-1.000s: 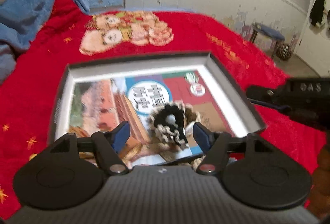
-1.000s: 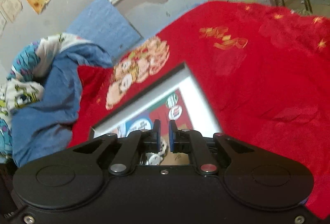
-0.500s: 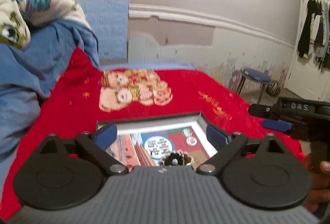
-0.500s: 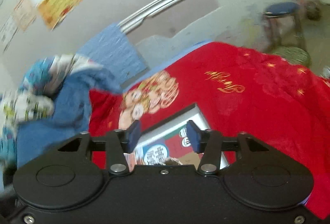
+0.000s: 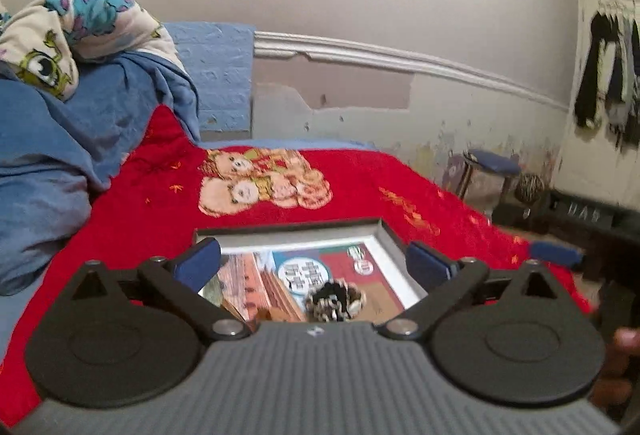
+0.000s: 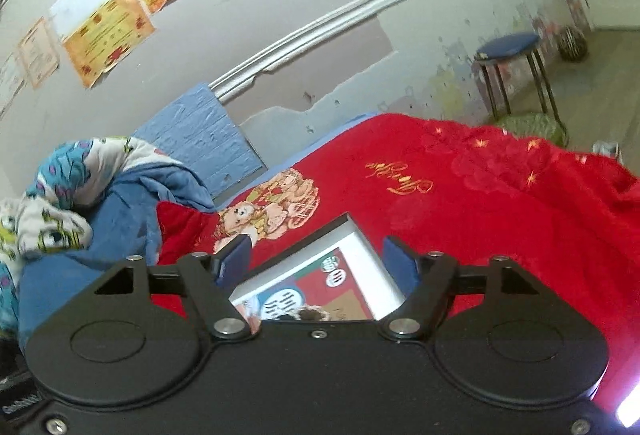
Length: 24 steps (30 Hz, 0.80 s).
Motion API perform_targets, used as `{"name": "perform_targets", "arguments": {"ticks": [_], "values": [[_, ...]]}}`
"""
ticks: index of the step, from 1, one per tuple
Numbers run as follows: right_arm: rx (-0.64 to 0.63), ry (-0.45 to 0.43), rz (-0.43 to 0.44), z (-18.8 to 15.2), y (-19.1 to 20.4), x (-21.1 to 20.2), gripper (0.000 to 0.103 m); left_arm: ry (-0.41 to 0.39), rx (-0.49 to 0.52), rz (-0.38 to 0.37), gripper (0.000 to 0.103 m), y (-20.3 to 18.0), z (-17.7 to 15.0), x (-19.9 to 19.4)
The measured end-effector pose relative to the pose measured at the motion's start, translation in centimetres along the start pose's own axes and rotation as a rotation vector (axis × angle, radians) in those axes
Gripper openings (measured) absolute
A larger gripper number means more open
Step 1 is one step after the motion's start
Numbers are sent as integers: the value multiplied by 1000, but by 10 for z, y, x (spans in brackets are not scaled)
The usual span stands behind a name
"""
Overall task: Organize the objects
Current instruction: 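Move both tools back toward the packets and scrunchies beside the box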
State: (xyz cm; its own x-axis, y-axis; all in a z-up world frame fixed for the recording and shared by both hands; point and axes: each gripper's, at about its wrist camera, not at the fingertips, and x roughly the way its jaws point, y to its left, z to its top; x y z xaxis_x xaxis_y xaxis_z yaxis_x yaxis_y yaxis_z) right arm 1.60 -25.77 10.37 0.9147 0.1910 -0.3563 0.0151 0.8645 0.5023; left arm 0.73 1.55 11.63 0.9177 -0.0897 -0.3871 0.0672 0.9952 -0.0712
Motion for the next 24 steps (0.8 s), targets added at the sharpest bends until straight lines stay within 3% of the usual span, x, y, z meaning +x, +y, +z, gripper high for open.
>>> {"name": "perform_targets", "arguments": {"ticks": [3, 8, 12, 17, 21, 24], "values": [[-18, 2, 40, -5, -4, 2, 91, 49, 13, -3, 102, -7, -14, 14], [-4, 47, 118, -11, -11, 19, 100, 77, 40, -40, 102, -13, -32, 27], [-35, 62, 115, -17, -11, 31, 101, 93, 55, -45, 101, -12, -48, 33], [43, 94, 84, -30, -22, 55, 101, 166, 119, -20, 93, -12, -63, 49], [0, 130, 18, -48, -22, 70, 97, 225, 102, -9, 86, -5, -74, 61], [69, 162, -8, -65, -28, 75, 89, 256, 77, -20, 80, 0, -81, 65]]}}
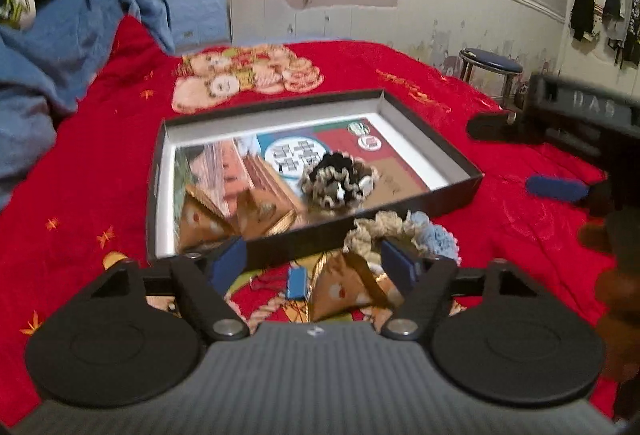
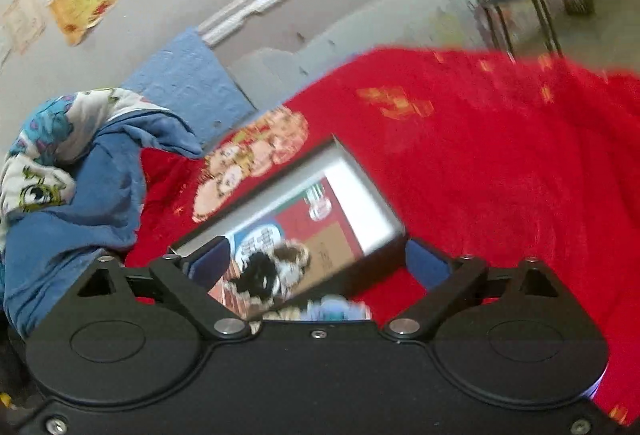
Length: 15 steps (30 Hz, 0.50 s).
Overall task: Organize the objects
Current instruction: 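Move both tools back toward the packets and scrunchies beside the box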
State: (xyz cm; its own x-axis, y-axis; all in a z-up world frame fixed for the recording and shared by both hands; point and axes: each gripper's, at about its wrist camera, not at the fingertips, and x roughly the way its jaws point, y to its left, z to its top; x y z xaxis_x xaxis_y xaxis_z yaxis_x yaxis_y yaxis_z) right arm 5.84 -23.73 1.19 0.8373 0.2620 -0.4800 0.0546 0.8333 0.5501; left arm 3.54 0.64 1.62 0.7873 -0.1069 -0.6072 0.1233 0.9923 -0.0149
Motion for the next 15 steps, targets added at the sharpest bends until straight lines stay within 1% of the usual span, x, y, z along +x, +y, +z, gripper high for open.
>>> {"name": "perform_targets", "arguments": {"ticks": [2, 3, 5, 6, 7, 8, 9, 10, 12, 13, 14, 15], "values": [[2, 25, -25, -10, -1, 5, 84, 9, 3, -10, 75, 0, -3, 3], [-10, 36, -29, -14, 0, 7, 84, 12, 9, -12, 73, -1, -5, 4], [-2, 58, -30, -21, -1, 9, 84, 22, 14, -29, 64, -5, -8, 7], [17, 68, -21, -24, -3, 9, 84, 31, 12, -43, 62, -6, -9, 10], [36, 79, -1, -27, -6, 10, 82, 38, 11, -58, 57, -7, -11, 11], [51, 93, 18, -31, -8, 10, 77, 44, 12, -69, 50, -8, -12, 14], [59, 107, 24, -34, -9, 11, 74, 49, 18, -74, 46, -10, -14, 16], [57, 122, 20, -36, -8, 13, 73, 51, 29, -73, 42, -12, -15, 17], [35, 147, 13, -39, -6, 17, 65, 48, 56, -60, 41, -16, -17, 20], [26, 160, 17, -41, -5, 20, 63, 49, 61, -58, 40, -17, -17, 21], [23, 174, 22, -41, -4, 22, 59, 51, 63, -61, 40, -17, -18, 22], [24, 187, 29, -41, -4, 23, 57, 54, 68, -63, 40, -18, -18, 23]]}}
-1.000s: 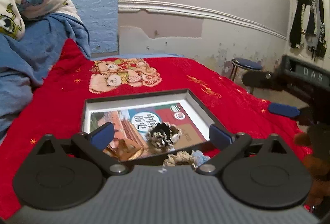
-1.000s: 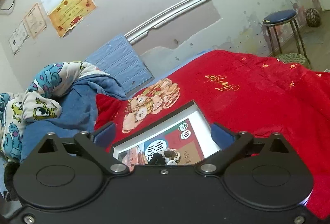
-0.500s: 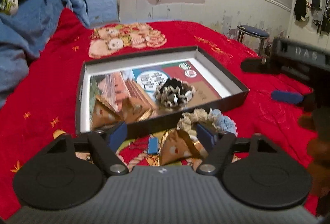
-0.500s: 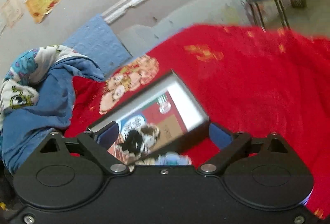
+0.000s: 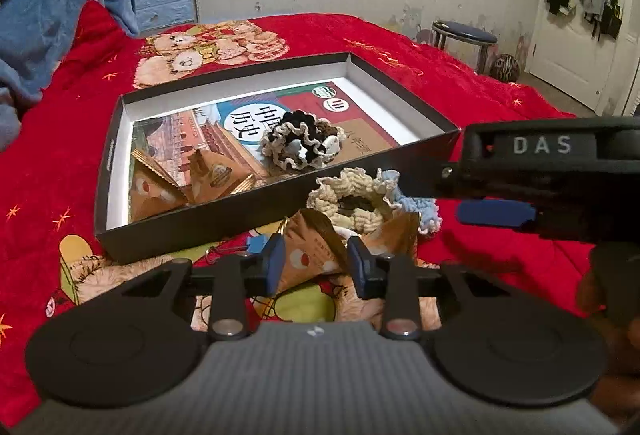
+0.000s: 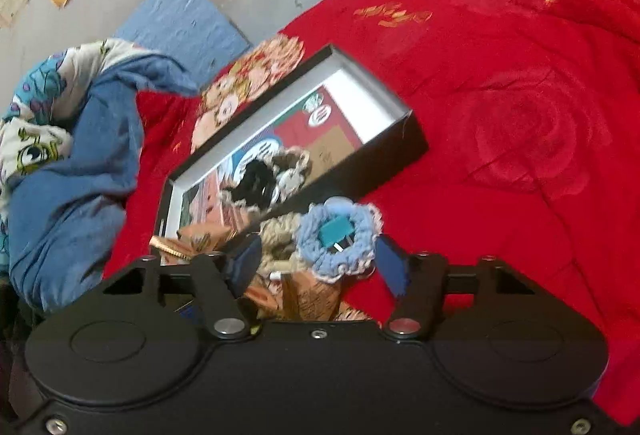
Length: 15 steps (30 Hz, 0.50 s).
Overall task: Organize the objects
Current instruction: 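Move both tools back toward the packets and scrunchies beside the box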
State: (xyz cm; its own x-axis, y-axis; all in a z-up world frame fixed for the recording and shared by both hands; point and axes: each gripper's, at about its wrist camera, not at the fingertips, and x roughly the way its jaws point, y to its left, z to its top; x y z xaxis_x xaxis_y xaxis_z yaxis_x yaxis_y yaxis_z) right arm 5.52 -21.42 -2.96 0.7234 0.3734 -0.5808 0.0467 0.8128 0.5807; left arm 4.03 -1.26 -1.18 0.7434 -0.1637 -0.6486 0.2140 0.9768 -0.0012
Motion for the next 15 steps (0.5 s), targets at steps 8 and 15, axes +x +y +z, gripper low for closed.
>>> {"name": "perform_targets", "arguments": {"ticks": [8, 15], "values": [[1, 69, 9, -4, 0, 10, 51, 8, 5, 31, 39, 3, -3, 12], [-12, 130, 7, -8, 1, 17, 51, 4, 10, 39, 51, 1, -2, 18]]}}
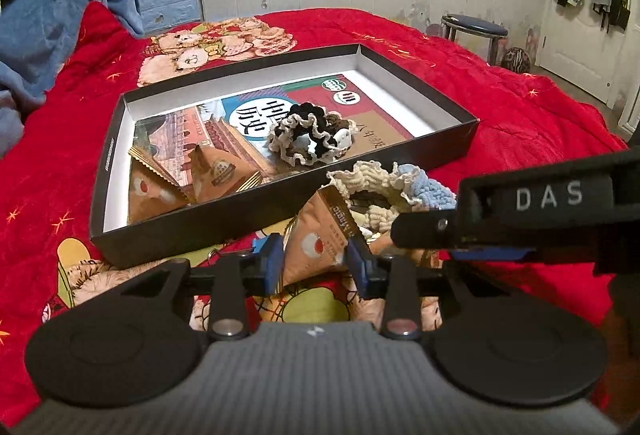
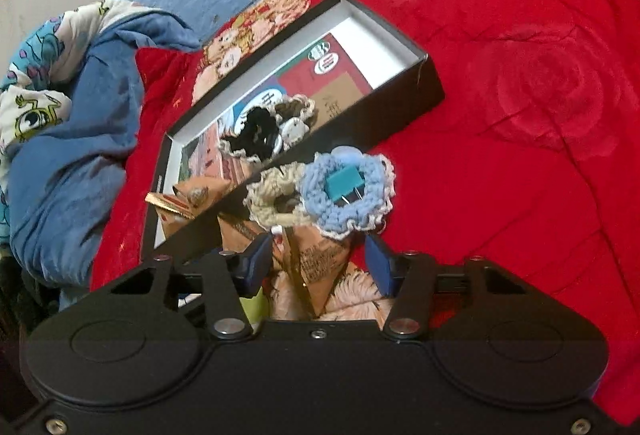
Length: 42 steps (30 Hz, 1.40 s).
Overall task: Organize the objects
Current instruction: 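Move both tools back toward the packets and scrunchies beside the box, then grasp a brown paper packet with the right tool while the left tool reaches another packet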
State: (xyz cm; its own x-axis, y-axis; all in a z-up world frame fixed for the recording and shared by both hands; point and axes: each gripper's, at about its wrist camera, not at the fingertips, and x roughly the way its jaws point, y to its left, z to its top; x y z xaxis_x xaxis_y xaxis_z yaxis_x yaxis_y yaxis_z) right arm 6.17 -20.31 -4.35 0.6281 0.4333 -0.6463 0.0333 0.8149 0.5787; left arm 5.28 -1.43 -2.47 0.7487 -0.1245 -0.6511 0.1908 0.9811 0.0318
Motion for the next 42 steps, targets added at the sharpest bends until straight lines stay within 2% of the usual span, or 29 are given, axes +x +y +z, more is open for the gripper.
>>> {"name": "perform_targets", "arguments": {"ticks": [3, 10, 13, 15, 17, 22, 26, 34, 39, 40, 42], "values": [[11, 12, 7, 0, -2, 2, 51, 4, -18, -3, 57, 0, 0, 5], [28, -2, 14, 1, -8, 5, 51, 9, -22, 4, 60, -5, 1, 13], [17, 3, 15, 2, -6, 8, 51, 48, -62, 1, 61, -2, 1, 21], [-1, -5, 14, 1, -4, 9, 51, 46, -74, -1, 54, 0, 0, 21], [-4, -4, 15, 2, -3, 11, 51, 46, -65, -4, 40, -1, 0, 21], [14, -8, 20, 3, -5, 12, 51, 44, -100, -16, 33, 0, -1, 20], [-10, -11, -9, 5, -4, 13, 47, 43, -119, -8, 25, 0, -2, 15], [-10, -8, -12, 7, -6, 14, 46, 47, -169, 0, 21, 9, -3, 11], [-75, -6, -53, 5, 2, 15, 39, 47, -173, 5, 21, 9, -3, 10], [-86, -6, -58, 5, 3, 15, 34, 46, -173, 6, 21, 9, -3, 10], [-91, -3, -55, 6, 4, 15, 34, 45, -175, 9, 21, 10, -3, 9]]}}
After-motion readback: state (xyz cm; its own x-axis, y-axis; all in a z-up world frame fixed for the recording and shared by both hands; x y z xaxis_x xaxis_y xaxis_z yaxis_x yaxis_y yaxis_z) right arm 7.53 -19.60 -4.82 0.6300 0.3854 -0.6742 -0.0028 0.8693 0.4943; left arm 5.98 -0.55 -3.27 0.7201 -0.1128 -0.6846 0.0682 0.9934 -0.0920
